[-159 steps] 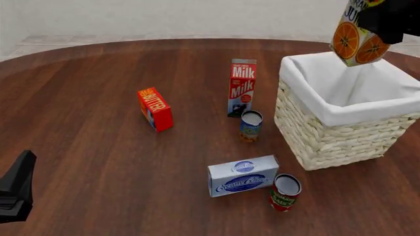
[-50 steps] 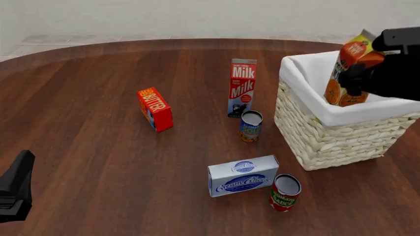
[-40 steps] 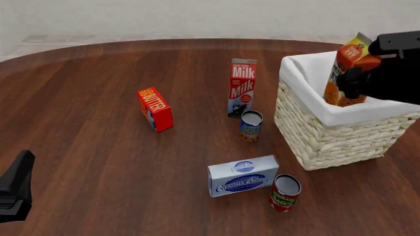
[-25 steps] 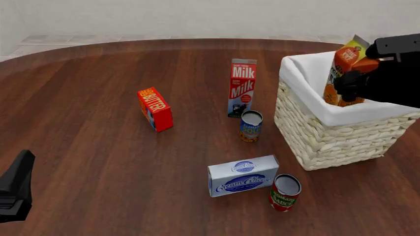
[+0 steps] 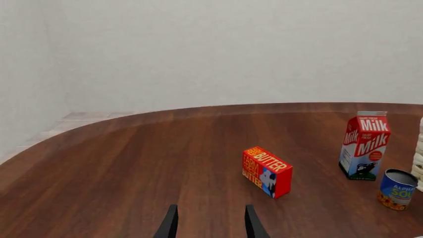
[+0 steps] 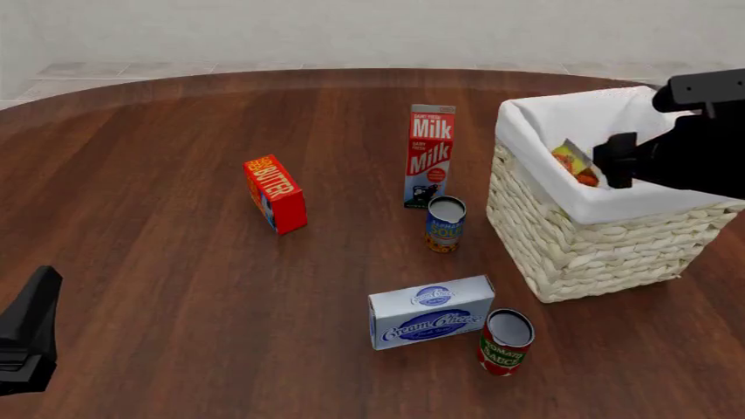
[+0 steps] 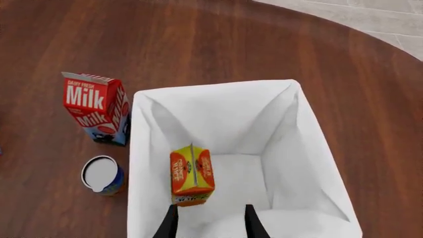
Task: Pick up the orange juice, and put it in the basket.
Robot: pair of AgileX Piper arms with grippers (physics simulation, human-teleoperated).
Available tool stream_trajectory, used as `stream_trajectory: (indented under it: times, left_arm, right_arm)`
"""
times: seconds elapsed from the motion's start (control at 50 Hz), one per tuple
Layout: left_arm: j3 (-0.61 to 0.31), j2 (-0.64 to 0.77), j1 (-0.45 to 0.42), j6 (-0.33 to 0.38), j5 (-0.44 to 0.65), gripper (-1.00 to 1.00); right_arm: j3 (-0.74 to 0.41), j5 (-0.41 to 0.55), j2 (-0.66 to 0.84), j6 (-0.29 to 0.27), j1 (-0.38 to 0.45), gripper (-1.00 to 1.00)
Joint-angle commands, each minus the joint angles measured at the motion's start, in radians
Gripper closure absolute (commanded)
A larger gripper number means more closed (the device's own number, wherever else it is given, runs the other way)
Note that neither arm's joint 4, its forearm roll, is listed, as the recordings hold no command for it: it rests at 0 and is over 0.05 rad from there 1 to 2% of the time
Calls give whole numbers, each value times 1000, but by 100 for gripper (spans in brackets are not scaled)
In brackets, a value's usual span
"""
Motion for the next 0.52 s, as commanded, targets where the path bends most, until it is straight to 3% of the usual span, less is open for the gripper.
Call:
stream_trajectory:
  times: [0.02, 0.52]
  left_arm:
    - [0, 0, 0, 0, 1, -100]
    - [0, 0, 6, -1, 3, -100]
  right_arm:
    - [9, 9, -29, -10, 4, -100]
    - [-128, 270, -325, -51, 49, -100]
